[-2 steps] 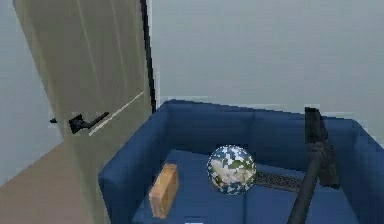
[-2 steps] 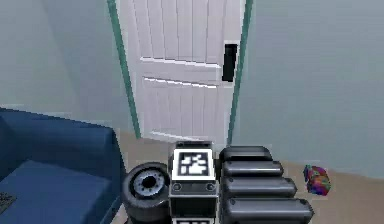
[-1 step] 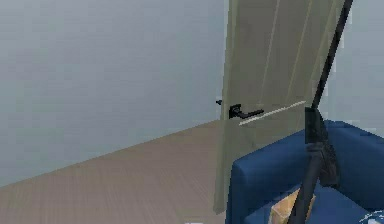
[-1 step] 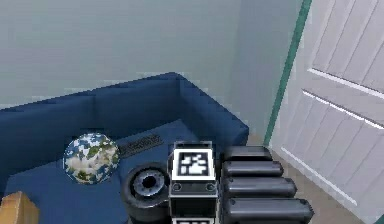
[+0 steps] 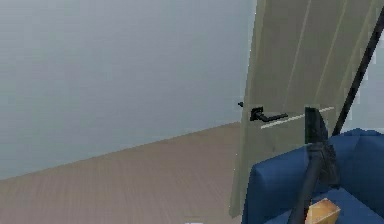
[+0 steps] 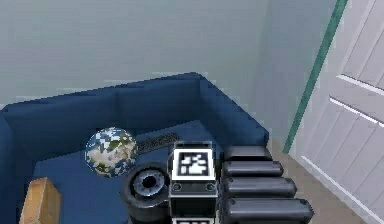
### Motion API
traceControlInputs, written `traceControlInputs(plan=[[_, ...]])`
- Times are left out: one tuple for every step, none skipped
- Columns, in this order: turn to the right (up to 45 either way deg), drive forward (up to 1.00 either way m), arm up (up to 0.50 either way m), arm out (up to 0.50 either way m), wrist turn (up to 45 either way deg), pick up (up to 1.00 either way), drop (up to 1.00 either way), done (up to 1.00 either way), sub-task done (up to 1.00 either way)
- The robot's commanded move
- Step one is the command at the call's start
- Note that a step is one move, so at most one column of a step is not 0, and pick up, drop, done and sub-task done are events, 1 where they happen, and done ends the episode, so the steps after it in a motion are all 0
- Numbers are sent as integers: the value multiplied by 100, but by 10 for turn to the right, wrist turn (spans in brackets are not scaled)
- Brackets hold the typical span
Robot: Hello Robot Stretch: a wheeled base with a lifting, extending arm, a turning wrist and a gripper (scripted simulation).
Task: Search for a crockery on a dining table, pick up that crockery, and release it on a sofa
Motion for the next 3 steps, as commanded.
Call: traceControlInputs(plan=[[0,0,0,48,0,0,0,0,0],[0,0,0,0,390,0,0,0,0],[0,0,-36,0,0,0,0,0,0]])
